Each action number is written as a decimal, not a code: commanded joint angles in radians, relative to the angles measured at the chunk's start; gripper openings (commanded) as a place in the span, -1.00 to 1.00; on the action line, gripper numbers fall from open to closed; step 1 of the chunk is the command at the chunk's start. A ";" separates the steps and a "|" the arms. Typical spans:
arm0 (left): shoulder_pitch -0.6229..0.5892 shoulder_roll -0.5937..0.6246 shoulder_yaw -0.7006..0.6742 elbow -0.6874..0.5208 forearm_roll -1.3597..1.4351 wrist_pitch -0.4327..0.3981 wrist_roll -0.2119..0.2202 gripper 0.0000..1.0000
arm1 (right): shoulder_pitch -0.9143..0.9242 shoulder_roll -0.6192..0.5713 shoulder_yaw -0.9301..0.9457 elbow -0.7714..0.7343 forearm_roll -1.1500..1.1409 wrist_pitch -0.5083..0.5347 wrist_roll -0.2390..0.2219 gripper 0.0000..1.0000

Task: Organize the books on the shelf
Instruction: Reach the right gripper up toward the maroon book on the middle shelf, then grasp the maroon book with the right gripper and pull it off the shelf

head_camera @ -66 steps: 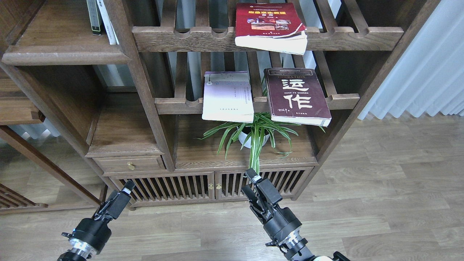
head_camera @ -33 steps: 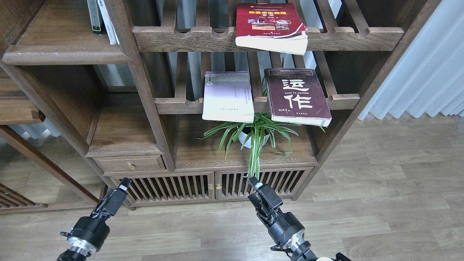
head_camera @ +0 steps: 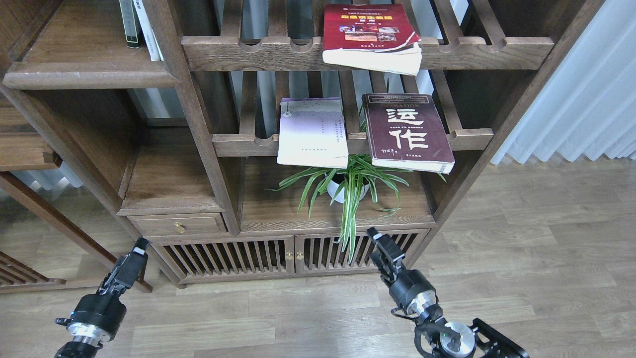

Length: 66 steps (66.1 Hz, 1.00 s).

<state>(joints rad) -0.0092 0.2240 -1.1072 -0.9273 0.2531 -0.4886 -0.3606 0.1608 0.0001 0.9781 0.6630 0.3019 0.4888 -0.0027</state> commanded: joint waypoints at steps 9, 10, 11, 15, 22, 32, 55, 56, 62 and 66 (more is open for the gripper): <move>-0.003 0.000 -0.003 0.001 0.000 0.000 0.000 1.00 | 0.078 0.000 0.002 0.000 0.016 0.000 0.007 0.98; -0.003 0.000 -0.003 0.001 0.000 0.000 0.000 1.00 | 0.083 0.000 0.002 0.000 0.017 0.000 0.009 0.98; -0.003 0.000 -0.003 0.001 0.000 0.000 0.000 1.00 | 0.094 0.000 0.002 0.000 0.020 0.000 0.015 0.98; -0.003 0.000 -0.009 0.001 0.000 0.000 0.000 1.00 | 0.120 0.000 0.002 0.001 0.029 0.000 0.042 0.98; -0.003 0.000 -0.017 0.001 0.000 0.000 0.000 1.00 | 0.152 0.000 0.002 0.001 0.036 0.000 0.124 0.98; -0.002 0.000 -0.045 0.001 0.000 0.000 0.000 1.00 | 0.192 0.000 0.005 0.000 0.057 0.000 0.234 0.98; -0.002 0.000 -0.056 0.002 0.000 0.000 0.000 1.00 | 0.207 0.000 0.054 0.001 0.137 0.000 0.243 0.97; -0.002 0.001 -0.056 0.002 0.000 0.000 0.000 1.00 | 0.210 0.000 0.063 0.001 0.143 0.000 0.243 0.97; -0.002 0.000 -0.057 0.008 0.000 0.000 0.000 1.00 | 0.220 0.000 0.100 0.003 0.154 0.000 0.243 0.94; -0.002 0.000 -0.057 0.011 0.000 0.000 0.000 1.00 | 0.221 0.000 0.116 0.004 0.154 0.000 0.243 0.91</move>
<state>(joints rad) -0.0102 0.2247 -1.1639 -0.9214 0.2531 -0.4887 -0.3606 0.3753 0.0001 1.0612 0.6651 0.4498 0.4888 0.2409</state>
